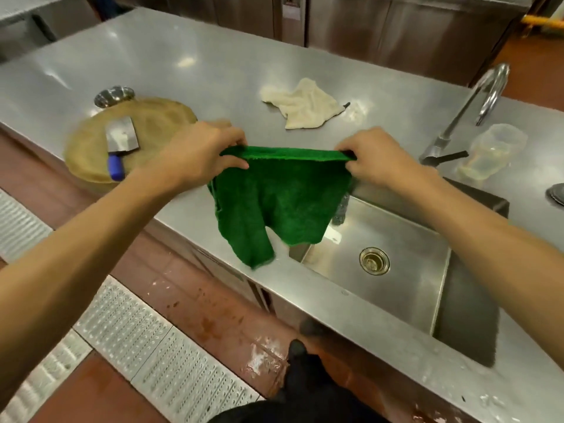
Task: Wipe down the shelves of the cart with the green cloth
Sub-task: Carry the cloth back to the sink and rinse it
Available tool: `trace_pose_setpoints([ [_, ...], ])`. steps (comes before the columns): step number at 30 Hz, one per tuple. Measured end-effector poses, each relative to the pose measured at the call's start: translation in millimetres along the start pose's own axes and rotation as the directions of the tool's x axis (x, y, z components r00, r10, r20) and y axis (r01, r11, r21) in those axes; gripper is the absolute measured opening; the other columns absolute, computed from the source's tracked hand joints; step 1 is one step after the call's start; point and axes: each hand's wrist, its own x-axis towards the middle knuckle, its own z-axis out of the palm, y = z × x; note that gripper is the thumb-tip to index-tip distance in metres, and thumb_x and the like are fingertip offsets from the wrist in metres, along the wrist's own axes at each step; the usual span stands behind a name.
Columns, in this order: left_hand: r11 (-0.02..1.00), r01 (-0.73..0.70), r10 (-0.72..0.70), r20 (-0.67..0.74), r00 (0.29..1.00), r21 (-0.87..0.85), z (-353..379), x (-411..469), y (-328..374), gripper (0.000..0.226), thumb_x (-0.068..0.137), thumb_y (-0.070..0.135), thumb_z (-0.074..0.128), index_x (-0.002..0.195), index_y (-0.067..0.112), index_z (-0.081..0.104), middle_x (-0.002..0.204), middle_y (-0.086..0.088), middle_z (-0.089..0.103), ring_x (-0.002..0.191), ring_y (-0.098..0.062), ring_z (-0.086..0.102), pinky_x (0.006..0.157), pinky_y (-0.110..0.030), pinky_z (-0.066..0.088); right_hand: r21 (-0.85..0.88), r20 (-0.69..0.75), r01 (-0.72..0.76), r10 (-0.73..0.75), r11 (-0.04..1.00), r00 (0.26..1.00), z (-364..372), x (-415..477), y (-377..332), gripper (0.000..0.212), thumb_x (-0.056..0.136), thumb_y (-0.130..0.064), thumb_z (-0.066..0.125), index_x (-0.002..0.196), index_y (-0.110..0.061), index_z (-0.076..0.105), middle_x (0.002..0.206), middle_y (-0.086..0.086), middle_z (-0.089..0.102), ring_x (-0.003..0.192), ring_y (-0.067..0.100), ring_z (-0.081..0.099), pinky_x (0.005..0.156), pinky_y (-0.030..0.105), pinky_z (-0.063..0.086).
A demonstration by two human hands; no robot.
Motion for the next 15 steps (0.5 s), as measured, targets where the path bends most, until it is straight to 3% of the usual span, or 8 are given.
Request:
trace_pose_setpoints([
  [4, 0.99, 0.06, -0.041, -0.144, 0.989, 0.126, -17.2, 17.1, -31.0, 0.039, 0.09, 0.035, 0.069, 0.116, 0.006, 0.065, 0.111, -0.019, 0.059, 0.096, -0.04, 0.059, 0.074, -0.052, 0.051, 0.076, -0.27, 0.11, -0.086, 0.991, 0.959, -13.2, 42.2, -4.7, 0.033, 0.081, -0.007, 0.059, 0.106, -0.021, 0.073, 0.094, 0.004, 0.072, 0.09, 0.028, 0.063, 0.075, 0.039, 0.051],
  [8, 0.988, 0.023, 0.018, -0.262, 0.965, 0.151, -31.2, 30.6, -55.0, 0.033, 0.091, 0.032, 0.067, 0.112, 0.007, 0.067, 0.113, -0.017, 0.058, 0.094, -0.038, 0.058, 0.072, -0.051, 0.052, 0.139, -0.44, 0.196, -0.117, 0.971, 0.891, -21.1, 65.2, -6.2, 0.037, 0.082, -0.01, 0.056, 0.114, -0.02, 0.072, 0.107, 0.001, 0.073, 0.099, 0.024, 0.064, 0.085, 0.043, 0.052],
  [12, 0.99, -0.024, 0.059, -0.257, 0.965, 0.138, -10.1, 22.1, -68.4, 0.025, 0.088, 0.029, 0.071, 0.104, 0.009, 0.069, 0.102, -0.013, 0.062, 0.085, -0.028, 0.057, 0.066, -0.037, 0.045, 0.179, -0.407, 0.246, -0.156, 0.952, 0.9, 17.0, 60.3, -4.5, 0.034, 0.081, -0.008, 0.06, 0.112, -0.019, 0.07, 0.103, 0.001, 0.071, 0.097, 0.024, 0.062, 0.084, 0.046, 0.051],
  [15, 0.998, 0.012, -0.008, -0.064, 0.998, 0.062, 46.6, -11.9, -67.7, 0.022, 0.081, 0.02, 0.079, 0.099, 0.011, 0.071, 0.093, -0.01, 0.062, 0.082, -0.031, 0.061, 0.058, -0.04, 0.05, 0.231, -0.265, 0.262, -0.198, 0.937, 0.944, 81.0, 35.6, -6.5, 0.036, 0.077, -0.001, 0.065, 0.11, -0.012, 0.072, 0.103, 0.005, 0.072, 0.096, 0.027, 0.064, 0.086, 0.044, 0.052],
])
